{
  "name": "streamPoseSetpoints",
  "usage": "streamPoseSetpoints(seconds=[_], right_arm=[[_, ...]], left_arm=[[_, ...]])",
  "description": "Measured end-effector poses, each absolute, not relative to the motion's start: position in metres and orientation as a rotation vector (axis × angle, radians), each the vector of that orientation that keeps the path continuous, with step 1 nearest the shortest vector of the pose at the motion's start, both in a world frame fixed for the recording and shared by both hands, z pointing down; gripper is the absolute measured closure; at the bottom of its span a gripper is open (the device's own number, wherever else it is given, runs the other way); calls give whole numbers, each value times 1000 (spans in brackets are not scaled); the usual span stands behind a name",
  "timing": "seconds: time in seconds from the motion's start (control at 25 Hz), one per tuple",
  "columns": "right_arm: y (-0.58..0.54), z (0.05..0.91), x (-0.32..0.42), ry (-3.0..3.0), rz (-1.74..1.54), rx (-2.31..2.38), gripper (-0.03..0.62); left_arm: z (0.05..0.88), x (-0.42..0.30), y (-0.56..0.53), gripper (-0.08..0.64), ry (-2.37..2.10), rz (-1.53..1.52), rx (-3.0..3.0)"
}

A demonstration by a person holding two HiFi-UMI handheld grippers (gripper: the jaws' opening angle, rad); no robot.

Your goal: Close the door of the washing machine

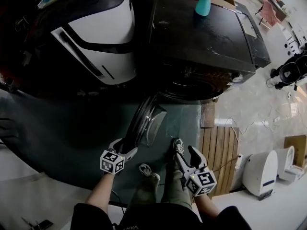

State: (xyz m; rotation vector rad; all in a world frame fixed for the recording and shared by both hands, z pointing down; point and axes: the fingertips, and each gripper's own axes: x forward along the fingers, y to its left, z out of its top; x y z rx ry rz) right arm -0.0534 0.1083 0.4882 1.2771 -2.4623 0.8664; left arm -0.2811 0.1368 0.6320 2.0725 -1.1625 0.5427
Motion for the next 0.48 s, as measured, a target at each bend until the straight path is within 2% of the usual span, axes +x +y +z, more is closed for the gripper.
streamPoseSetpoints(seconds=[0.48], right_arm=[[109, 526, 13, -2358, 933, 1419, 356]], left_arm=[[630, -147, 146, 233, -857, 481, 2106]])
